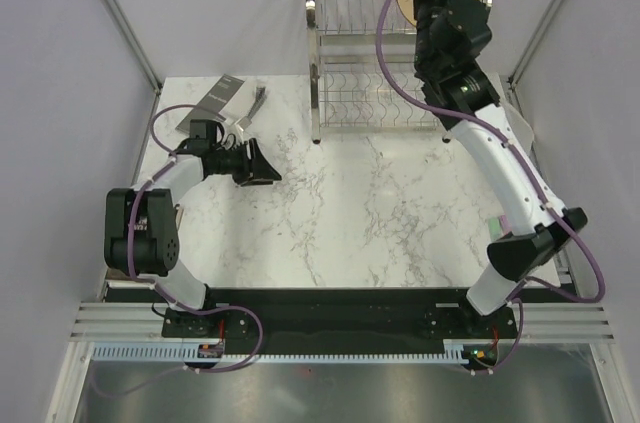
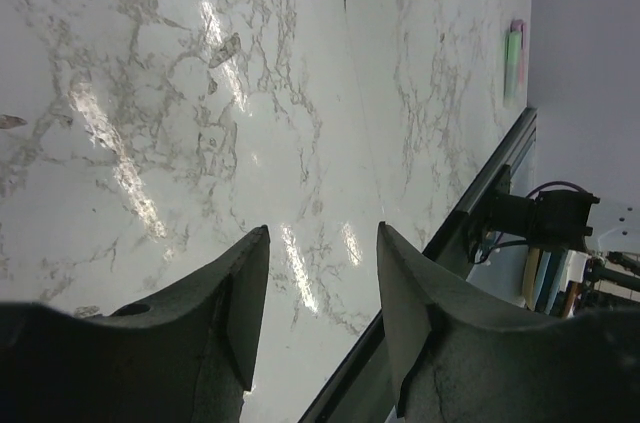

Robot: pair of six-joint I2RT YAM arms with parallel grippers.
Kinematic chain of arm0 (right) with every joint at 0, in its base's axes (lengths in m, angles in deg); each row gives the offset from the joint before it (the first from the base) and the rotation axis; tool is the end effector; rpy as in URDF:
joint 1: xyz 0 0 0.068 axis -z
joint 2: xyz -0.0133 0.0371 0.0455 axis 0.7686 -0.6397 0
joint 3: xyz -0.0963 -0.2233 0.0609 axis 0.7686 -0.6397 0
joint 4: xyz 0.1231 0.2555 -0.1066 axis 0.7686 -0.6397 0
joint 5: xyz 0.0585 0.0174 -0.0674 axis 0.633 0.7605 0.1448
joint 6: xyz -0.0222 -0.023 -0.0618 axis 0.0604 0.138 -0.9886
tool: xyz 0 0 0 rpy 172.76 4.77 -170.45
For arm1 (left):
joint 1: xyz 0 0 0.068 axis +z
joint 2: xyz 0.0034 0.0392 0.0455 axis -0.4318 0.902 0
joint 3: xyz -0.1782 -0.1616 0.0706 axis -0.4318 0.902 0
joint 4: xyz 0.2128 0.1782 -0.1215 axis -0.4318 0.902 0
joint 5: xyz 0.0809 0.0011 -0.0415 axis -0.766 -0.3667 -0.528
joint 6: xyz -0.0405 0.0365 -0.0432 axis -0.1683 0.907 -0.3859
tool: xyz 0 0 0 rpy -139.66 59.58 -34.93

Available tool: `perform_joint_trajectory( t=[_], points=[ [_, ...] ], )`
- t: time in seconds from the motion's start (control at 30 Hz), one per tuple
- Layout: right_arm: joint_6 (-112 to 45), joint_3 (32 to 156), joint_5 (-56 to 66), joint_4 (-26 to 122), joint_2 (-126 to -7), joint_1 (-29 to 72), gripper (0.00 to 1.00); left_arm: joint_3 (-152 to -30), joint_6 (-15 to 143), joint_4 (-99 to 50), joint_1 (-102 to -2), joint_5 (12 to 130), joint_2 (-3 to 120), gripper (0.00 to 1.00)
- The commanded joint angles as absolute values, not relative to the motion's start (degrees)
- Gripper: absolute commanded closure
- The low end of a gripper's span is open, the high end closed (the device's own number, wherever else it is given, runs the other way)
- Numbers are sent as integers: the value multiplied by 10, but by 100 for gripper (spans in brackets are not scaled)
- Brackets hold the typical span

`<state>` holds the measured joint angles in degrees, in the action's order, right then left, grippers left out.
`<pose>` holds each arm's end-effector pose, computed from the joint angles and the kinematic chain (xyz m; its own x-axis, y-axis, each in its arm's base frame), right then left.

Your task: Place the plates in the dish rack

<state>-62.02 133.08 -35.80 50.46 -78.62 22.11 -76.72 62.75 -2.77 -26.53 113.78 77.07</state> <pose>0.3602 0.1573 0.5639 0.3047 -0.1836 -0.9346 0.1764 0.9751 -0.1341 0.3664 -0.0500 0.1401 -0.9062 -0.1287 -0.4029 0.2474 0.6113 -0.7517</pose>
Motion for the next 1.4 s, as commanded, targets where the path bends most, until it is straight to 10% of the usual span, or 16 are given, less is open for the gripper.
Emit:
perform_joint_trajectory(
  t=[0.0, 1.37],
  points=[
    [-705, 1466, -487, 685, -841, 207, 100, -755, 615, -66, -279, 1133, 741, 46],
    [-765, 1622, -509, 597, -982, 226, 100, -626, 510, -216, -290, 1128, 575, 44]
  ],
)
